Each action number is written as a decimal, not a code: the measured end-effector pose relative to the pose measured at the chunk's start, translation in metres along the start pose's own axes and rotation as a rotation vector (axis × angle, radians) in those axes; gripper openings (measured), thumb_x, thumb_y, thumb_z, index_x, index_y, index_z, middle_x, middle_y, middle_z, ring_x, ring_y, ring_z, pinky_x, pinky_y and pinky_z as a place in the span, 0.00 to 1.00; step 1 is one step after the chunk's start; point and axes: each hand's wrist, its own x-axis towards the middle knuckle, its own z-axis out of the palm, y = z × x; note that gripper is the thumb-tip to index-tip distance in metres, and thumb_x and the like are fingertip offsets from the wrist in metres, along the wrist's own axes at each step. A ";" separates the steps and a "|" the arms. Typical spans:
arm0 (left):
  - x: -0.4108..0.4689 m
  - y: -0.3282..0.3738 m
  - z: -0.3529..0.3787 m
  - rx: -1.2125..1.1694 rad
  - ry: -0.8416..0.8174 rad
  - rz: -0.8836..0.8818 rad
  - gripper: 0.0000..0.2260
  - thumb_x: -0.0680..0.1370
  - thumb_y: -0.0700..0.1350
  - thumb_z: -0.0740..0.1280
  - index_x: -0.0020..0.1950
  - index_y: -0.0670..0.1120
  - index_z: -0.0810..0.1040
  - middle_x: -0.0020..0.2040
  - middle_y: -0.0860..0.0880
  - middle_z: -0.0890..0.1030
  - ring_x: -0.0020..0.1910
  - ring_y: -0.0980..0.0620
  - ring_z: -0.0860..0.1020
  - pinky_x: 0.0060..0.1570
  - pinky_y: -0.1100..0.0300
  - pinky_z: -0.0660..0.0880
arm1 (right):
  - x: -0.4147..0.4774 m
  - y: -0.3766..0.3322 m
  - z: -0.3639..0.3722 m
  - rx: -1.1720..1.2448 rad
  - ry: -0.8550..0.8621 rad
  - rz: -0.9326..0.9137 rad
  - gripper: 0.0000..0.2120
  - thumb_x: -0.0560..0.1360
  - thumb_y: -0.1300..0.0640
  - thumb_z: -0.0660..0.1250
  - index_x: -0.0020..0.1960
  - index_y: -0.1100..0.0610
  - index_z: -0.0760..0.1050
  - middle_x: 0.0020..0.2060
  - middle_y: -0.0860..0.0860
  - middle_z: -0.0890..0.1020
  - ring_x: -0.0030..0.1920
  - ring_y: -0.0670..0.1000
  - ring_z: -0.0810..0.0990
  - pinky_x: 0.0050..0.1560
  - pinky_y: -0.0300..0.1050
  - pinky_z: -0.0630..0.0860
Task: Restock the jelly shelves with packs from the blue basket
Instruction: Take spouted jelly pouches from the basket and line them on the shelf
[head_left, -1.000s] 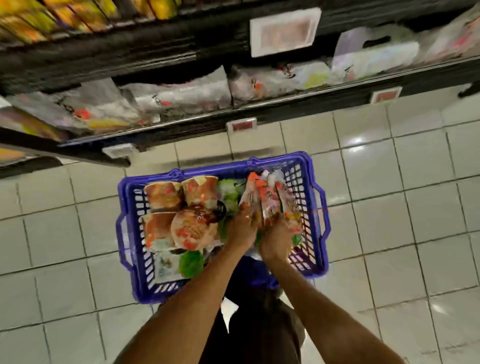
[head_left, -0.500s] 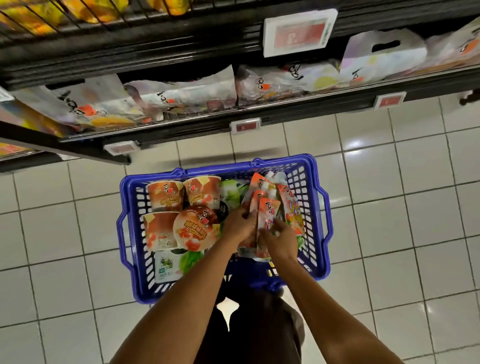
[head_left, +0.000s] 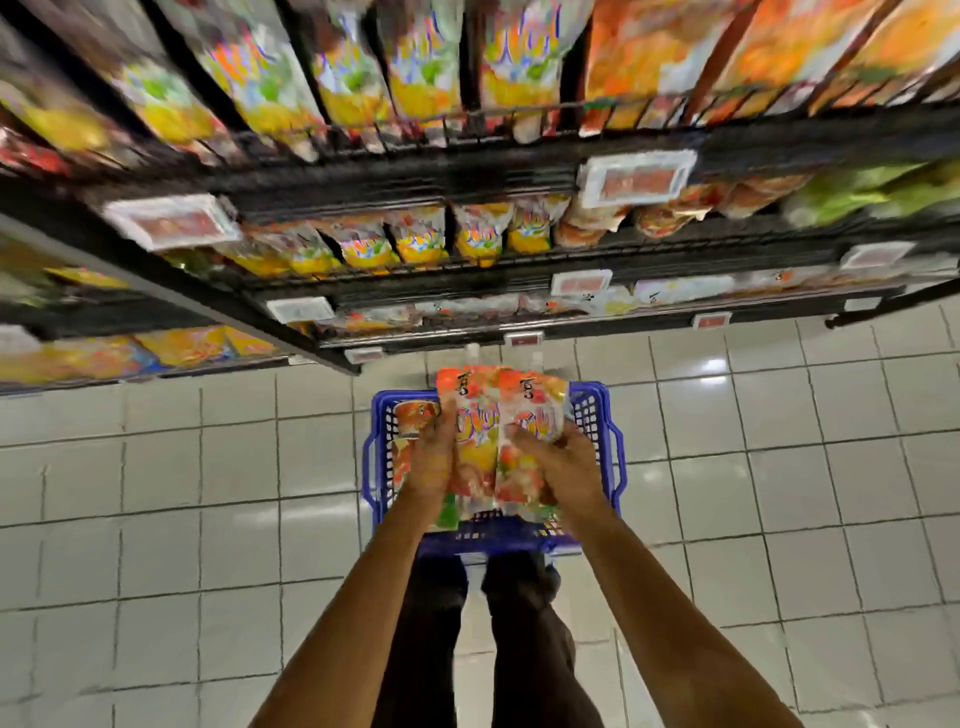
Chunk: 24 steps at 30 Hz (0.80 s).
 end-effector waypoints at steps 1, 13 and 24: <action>-0.024 0.021 -0.007 0.009 0.016 0.053 0.18 0.82 0.56 0.61 0.57 0.43 0.79 0.45 0.47 0.83 0.42 0.46 0.81 0.39 0.53 0.80 | -0.018 -0.021 0.007 0.044 -0.009 -0.009 0.12 0.71 0.63 0.75 0.54 0.57 0.81 0.44 0.54 0.87 0.42 0.55 0.86 0.36 0.46 0.82; -0.244 0.206 -0.094 -0.126 0.017 0.556 0.19 0.74 0.56 0.72 0.36 0.42 0.73 0.33 0.38 0.71 0.29 0.43 0.70 0.27 0.54 0.63 | -0.186 -0.226 0.085 -0.015 -0.225 -0.321 0.40 0.60 0.46 0.81 0.68 0.56 0.74 0.55 0.56 0.84 0.57 0.58 0.83 0.59 0.61 0.78; -0.330 0.297 -0.134 -0.250 0.106 0.819 0.05 0.70 0.56 0.76 0.38 0.58 0.82 0.42 0.63 0.84 0.48 0.59 0.83 0.43 0.58 0.79 | -0.263 -0.331 0.130 -0.100 -0.332 -0.700 0.16 0.66 0.47 0.77 0.53 0.44 0.82 0.51 0.50 0.86 0.54 0.49 0.84 0.46 0.38 0.81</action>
